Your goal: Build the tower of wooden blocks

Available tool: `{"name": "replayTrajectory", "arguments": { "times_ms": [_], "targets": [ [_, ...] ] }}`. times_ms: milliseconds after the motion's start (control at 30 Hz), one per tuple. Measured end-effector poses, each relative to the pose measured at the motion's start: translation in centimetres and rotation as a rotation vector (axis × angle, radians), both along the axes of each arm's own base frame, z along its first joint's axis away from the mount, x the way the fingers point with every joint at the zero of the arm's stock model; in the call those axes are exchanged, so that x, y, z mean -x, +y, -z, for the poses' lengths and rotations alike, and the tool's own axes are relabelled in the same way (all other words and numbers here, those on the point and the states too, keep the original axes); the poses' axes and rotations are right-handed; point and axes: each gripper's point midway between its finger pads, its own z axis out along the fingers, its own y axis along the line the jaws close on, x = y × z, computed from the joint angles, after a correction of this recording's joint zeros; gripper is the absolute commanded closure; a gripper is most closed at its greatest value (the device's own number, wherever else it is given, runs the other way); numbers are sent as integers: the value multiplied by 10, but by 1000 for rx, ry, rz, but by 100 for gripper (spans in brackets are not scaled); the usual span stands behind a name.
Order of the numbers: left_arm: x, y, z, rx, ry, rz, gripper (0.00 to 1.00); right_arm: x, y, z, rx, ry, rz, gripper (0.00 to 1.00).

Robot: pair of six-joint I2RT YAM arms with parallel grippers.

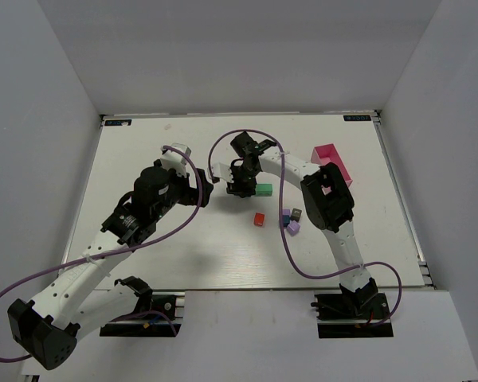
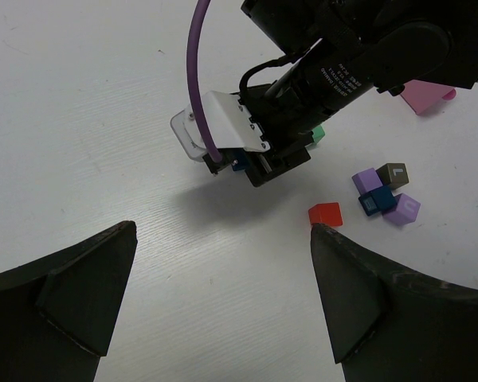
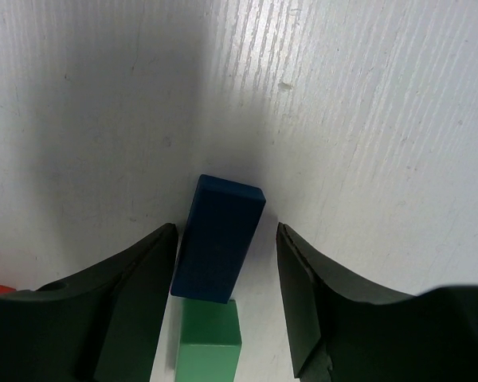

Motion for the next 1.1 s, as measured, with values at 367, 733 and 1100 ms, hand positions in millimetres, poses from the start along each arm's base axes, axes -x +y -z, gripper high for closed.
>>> {"name": "replayTrajectory", "arguments": {
  "times_ms": [367,733,1100],
  "targets": [
    [0,0,0,0,0,0,0,1,-2,0,9,-4,-20,42],
    [0,0,0,0,0,0,0,4,-6,1,25,-3,-37,52],
    [0,0,0,0,0,0,0,3,-8,1,33,-7,-38,50]
  ]
}}
